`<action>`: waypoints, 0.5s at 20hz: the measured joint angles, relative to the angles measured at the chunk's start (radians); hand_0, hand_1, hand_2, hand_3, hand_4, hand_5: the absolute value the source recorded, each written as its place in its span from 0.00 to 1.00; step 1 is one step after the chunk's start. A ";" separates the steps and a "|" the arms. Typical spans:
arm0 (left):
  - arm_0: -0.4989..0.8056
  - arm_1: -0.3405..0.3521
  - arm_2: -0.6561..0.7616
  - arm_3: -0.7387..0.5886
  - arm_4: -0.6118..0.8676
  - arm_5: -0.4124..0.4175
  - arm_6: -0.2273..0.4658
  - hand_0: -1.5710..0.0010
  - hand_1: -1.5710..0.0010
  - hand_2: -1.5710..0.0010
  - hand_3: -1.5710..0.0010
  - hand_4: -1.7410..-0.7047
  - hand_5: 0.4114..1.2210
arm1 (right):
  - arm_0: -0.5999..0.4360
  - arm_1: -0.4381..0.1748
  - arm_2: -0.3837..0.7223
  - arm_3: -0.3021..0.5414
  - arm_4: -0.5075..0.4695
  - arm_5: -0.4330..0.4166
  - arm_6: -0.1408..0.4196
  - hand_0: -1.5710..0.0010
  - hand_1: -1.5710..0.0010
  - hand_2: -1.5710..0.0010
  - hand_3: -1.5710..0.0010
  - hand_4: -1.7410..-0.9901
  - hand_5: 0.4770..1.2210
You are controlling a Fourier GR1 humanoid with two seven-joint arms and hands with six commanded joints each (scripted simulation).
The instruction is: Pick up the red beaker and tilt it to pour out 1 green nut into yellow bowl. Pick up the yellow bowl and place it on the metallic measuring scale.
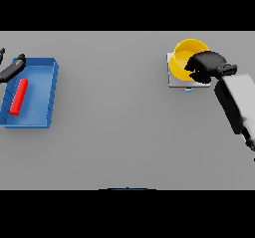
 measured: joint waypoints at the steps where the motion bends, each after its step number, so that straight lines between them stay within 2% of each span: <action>1: -0.003 0.000 0.004 0.008 0.005 -0.005 0.000 1.00 1.00 1.00 1.00 0.97 0.38 | 0.007 -0.003 -0.007 0.001 -0.002 -0.012 -0.015 0.43 0.27 0.24 0.40 0.11 0.89; 3: -0.001 0.000 0.004 0.010 0.003 -0.006 -0.014 1.00 1.00 1.00 1.00 0.97 0.39 | 0.003 -0.001 -0.018 0.012 -0.013 -0.001 -0.005 0.63 0.47 0.42 0.53 0.20 0.72; 5: -0.001 -0.010 -0.001 0.017 -0.004 0.004 -0.016 1.00 1.00 1.00 1.00 0.98 0.38 | 0.000 0.006 -0.011 0.023 -0.007 0.012 0.010 0.76 0.63 0.56 0.61 0.27 0.61; 7: -0.006 -0.012 -0.002 0.018 -0.002 -0.002 -0.015 1.00 1.00 1.00 1.00 0.98 0.37 | -0.017 -0.002 -0.002 0.029 0.005 0.024 0.009 0.85 0.76 0.67 0.67 0.32 0.54; 10: 0.001 -0.005 0.004 0.014 0.001 0.001 -0.015 1.00 1.00 1.00 1.00 0.98 0.36 | -0.015 -0.013 0.013 0.048 0.021 0.006 -0.041 0.92 0.88 0.80 0.74 0.38 0.47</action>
